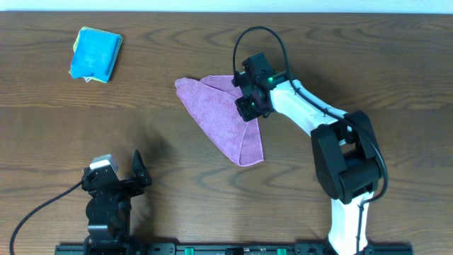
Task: Fold the cloth
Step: 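Lower the hanging pink cloth onto the table with the right gripper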
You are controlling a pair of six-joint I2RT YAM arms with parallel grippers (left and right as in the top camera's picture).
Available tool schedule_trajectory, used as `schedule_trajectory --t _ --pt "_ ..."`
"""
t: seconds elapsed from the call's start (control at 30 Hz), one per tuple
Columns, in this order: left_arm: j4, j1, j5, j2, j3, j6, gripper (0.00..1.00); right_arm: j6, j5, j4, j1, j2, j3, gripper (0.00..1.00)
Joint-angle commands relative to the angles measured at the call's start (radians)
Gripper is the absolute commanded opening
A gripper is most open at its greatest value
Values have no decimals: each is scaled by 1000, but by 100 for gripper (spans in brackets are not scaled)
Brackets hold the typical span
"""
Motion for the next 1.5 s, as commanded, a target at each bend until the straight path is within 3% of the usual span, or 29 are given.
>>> schedule_trajectory --t 0.0,0.3,0.77,1.17,1.3,1.37,1.4,1.43,1.47 --pt "-7 2 -14 -5 -21 3 95 -5 3 4 -2 13 -1 4" --pt "-7 2 -14 -5 -21 3 95 17 3 -7 -2 10 11 1" --pt "-7 2 -14 -5 -21 3 95 18 -6 -211 20 -22 211 1" --pt "-7 2 -14 -5 -21 3 95 2 -175 -305 209 -24 267 1" --pt "-7 2 -14 -5 -21 3 95 -32 -360 -336 315 -24 267 2" --pt "-7 2 -14 -5 -21 4 95 -103 -385 -359 359 -24 267 14" --pt "-7 2 -14 -5 -21 3 95 -128 -359 -365 373 -24 267 36" --pt "-7 2 -14 -5 -21 3 95 -128 -310 -366 383 -24 267 70" --pt "-7 2 -14 -5 -21 3 95 -128 -272 -365 386 -24 267 85"
